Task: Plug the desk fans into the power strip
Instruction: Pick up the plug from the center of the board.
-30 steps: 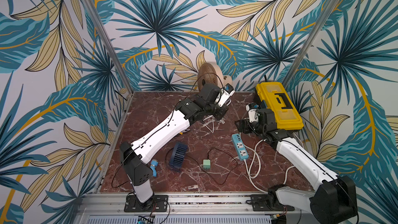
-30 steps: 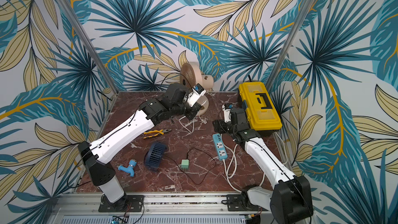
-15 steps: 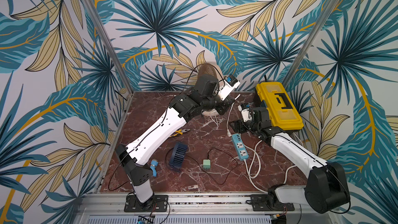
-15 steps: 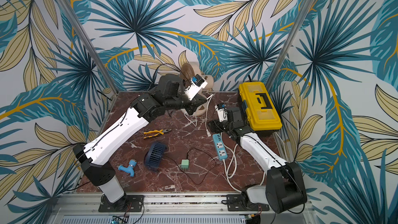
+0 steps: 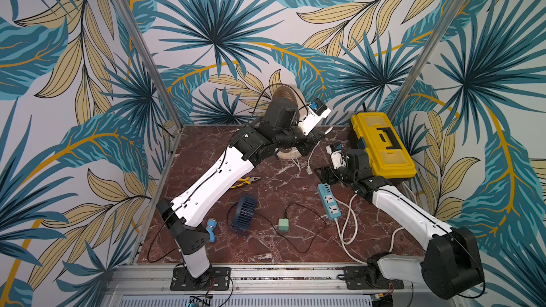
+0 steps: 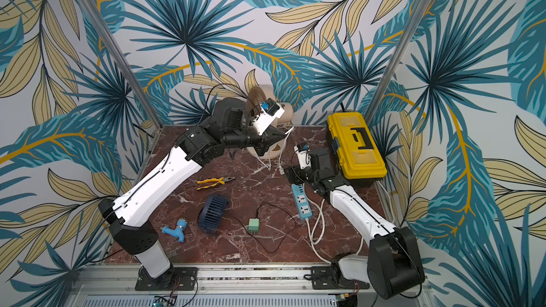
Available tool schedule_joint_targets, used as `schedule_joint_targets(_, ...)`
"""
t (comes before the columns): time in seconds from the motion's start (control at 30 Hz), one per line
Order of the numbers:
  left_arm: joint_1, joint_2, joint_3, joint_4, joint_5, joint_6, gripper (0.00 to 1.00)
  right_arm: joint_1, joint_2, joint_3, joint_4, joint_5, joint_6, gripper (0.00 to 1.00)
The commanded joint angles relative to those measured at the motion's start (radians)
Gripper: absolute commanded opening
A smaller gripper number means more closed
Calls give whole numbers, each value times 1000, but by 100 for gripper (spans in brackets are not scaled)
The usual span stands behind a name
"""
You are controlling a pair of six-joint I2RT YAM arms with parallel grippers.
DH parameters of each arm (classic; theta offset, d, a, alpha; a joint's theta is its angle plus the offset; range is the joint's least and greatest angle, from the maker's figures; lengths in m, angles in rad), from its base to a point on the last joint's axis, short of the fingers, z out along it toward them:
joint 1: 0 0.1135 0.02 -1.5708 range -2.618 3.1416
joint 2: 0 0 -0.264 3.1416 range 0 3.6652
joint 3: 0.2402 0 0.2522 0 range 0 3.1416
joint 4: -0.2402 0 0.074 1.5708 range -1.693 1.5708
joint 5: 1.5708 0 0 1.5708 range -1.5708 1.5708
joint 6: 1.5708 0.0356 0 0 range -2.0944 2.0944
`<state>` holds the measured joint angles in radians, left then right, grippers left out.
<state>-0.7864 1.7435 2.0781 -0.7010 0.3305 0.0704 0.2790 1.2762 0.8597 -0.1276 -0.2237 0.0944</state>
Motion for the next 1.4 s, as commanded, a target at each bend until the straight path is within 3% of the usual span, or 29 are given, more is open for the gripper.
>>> schedule_joint_targets(0.0, 4, 11, 46, 3, 15, -9, 0, 7, -37, -38, 5, -34, 12, 74)
schedule_joint_targets(0.13, 4, 16, 56, 3, 20, -12, 0, 17, -20, -34, -3, -55, -8, 71)
schedule_joint_targets(0.53, 4, 7, 59, 6, 52, -30, 0, 65, 154, 19, 68, 95, -8, 56)
schedule_joint_targets(0.73, 4, -5, 47, 3, 53, -23, 0, 77, 192, 32, 115, 136, 15, 34)
schedule_joint_targets(0.9, 6, -15, 32, 8, 53, -20, 0, 77, 200, 48, 119, 129, 18, 23)
schedule_joint_targets(1.1, 5, -21, 17, 10, 42, -16, 0, 76, 191, 48, 103, 134, 8, 0)
schedule_joint_targets(1.37, 20, -15, -49, 60, -54, -22, 0, 73, 133, -5, 108, 180, -17, 0)
